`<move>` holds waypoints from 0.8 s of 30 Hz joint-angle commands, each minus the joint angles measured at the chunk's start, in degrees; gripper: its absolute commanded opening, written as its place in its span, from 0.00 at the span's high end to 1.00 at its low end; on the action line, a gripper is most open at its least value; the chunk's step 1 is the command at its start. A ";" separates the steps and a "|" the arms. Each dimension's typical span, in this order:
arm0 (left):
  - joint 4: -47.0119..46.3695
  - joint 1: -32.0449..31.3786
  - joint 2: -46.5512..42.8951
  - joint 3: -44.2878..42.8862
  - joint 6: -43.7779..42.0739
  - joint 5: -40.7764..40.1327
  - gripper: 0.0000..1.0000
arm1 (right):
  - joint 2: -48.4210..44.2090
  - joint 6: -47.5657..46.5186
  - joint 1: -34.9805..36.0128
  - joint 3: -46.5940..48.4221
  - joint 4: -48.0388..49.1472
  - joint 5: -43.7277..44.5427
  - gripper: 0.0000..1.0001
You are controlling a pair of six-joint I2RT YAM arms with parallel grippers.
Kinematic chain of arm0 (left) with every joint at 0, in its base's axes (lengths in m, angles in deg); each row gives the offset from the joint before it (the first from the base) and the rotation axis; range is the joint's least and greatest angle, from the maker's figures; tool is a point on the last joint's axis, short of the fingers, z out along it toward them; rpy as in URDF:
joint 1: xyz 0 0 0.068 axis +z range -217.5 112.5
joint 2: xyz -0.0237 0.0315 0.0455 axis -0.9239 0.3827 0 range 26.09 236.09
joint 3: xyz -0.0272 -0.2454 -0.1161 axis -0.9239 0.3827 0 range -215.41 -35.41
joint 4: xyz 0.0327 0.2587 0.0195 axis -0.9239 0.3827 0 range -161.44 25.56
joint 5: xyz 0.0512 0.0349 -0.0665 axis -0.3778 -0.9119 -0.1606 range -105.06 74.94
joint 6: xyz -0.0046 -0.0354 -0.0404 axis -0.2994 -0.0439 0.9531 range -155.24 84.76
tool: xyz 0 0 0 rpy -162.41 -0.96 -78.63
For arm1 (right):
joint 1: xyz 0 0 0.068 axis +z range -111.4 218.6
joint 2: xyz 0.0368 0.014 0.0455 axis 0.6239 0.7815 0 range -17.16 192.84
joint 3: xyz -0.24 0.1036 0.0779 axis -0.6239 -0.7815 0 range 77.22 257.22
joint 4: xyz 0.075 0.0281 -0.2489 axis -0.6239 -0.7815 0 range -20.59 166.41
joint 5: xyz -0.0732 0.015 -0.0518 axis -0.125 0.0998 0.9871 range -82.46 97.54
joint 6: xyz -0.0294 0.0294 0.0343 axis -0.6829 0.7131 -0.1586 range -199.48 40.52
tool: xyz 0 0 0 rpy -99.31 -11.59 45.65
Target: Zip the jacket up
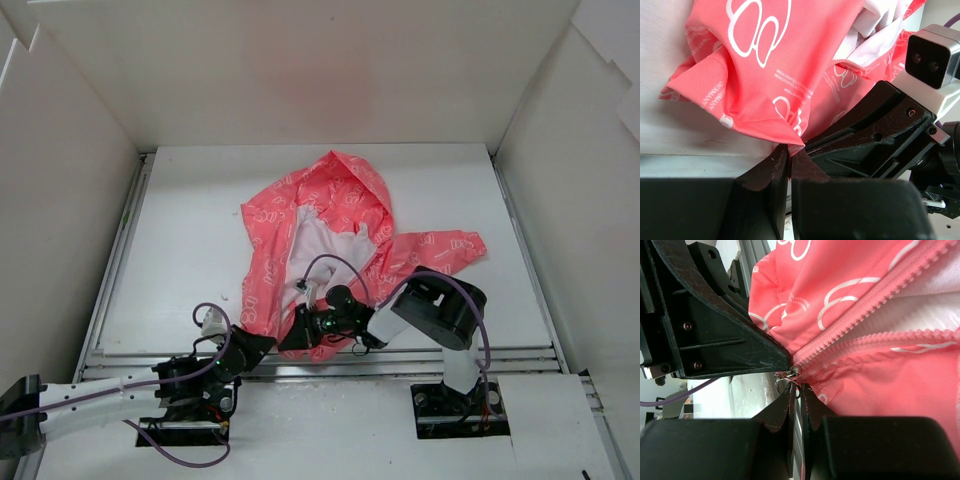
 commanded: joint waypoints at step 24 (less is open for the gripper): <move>-1.97 -0.06 2.18 -3.85 -6.15 2.50 1.00 | -24.04 -10.37 -5.45 6.07 -33.35 26.78 1.00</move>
